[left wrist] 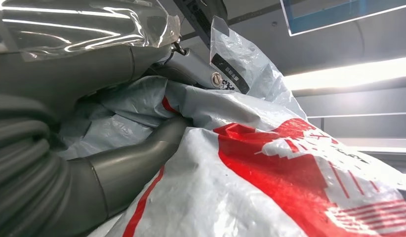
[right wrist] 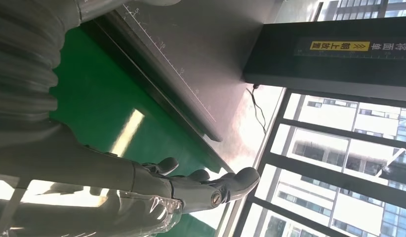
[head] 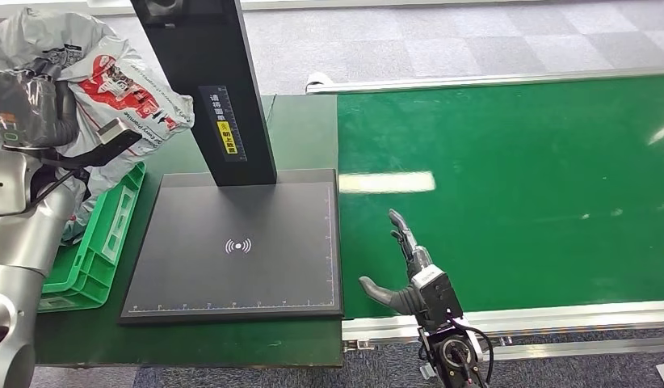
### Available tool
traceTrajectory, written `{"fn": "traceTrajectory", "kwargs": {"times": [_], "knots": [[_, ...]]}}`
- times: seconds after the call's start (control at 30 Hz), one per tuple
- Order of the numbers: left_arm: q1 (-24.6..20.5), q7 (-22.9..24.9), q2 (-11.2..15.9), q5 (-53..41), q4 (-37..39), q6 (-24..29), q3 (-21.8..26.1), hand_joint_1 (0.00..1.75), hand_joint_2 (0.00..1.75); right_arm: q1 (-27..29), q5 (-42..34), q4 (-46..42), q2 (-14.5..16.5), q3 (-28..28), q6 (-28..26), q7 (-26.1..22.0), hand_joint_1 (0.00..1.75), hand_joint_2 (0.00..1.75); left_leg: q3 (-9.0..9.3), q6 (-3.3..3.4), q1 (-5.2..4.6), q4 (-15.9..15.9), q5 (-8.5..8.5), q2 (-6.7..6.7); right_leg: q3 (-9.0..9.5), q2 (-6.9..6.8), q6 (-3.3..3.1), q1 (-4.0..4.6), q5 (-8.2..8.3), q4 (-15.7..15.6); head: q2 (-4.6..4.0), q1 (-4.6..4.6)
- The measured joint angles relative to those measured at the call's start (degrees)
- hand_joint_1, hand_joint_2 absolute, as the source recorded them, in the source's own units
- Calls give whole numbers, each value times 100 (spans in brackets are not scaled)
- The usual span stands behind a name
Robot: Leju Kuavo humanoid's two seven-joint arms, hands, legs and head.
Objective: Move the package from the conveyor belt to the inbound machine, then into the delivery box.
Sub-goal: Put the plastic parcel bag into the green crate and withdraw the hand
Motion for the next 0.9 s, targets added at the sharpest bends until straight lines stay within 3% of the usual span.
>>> {"fn": "traceTrajectory", "kwargs": {"times": [0.13,0.2,0.3,0.47,0.67,0.87,0.9], "knots": [[-16,79,4,-59,50,-36,3,175,175,0,-1,0,0,0,0,1,0,175,-1,0,0,0,0,0,0,0,0,0,0,0,0,1],[-114,412,38,-250,242,-198,28,175,175,-2,3,0,1,2,2,14,0,175,-3,0,1,0,0,1,0,2,0,0,0,1,0,2],[-431,884,224,-378,1000,-335,192,175,175,-2,25,0,0,11,32,48,0,175,-1,0,2,0,0,23,-7,23,-3,1,3,1,0,0],[-695,974,532,-334,2142,-209,498,175,175,0,71,-2,-1,13,51,95,0,175,-4,-1,4,0,0,34,-16,32,-6,4,3,3,0,1],[-794,1710,758,-587,2810,-385,677,175,175,5,155,-2,3,5,61,175,0,175,-10,-2,4,0,-2,42,-20,40,-5,2,4,3,0,2],[-795,1908,955,-626,3120,-414,881,175,175,4,193,-2,17,-3,97,203,0,175,-15,-3,5,0,-2,31,-22,32,-6,4,3,2,0,2],[-795,1925,991,-626,3152,-428,916,131,175,4,201,-2,17,-3,109,203,0,175,-15,-3,5,0,-2,33,-22,33,-6,4,4,3,0,1]]}}
